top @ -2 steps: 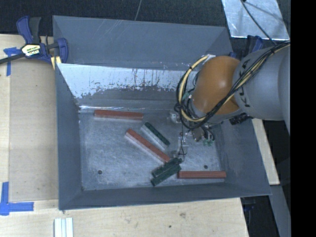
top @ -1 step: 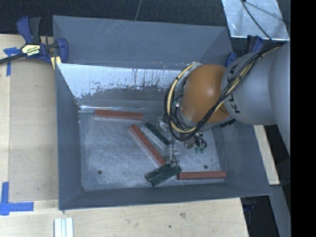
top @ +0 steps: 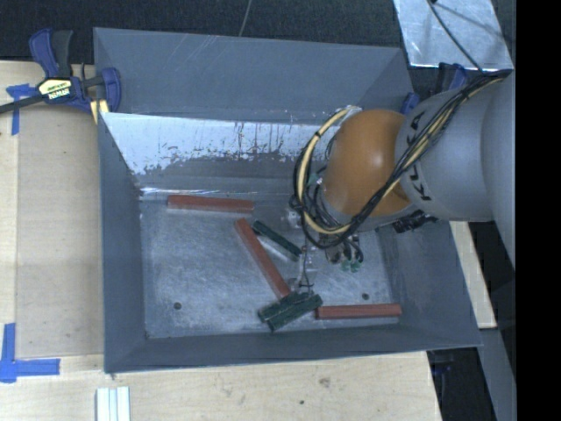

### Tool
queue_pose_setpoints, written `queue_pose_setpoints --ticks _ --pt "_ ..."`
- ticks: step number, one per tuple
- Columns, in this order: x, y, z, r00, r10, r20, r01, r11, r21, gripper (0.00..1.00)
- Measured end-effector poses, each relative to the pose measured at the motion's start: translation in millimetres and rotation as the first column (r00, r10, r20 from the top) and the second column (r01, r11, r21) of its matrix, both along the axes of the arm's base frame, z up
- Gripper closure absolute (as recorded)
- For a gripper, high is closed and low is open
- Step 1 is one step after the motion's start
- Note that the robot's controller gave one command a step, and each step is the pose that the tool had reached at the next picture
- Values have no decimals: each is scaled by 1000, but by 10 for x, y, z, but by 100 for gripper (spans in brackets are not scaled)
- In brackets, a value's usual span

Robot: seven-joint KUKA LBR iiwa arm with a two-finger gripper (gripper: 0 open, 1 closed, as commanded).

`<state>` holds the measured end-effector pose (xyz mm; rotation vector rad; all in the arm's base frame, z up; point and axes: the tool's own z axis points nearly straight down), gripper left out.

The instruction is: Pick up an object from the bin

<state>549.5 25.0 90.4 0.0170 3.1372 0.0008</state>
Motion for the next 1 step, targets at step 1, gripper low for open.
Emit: queue_pose_setpoints --ticks 1 --pt "29 187 178 989 150 -1 -150 989 -2 0"
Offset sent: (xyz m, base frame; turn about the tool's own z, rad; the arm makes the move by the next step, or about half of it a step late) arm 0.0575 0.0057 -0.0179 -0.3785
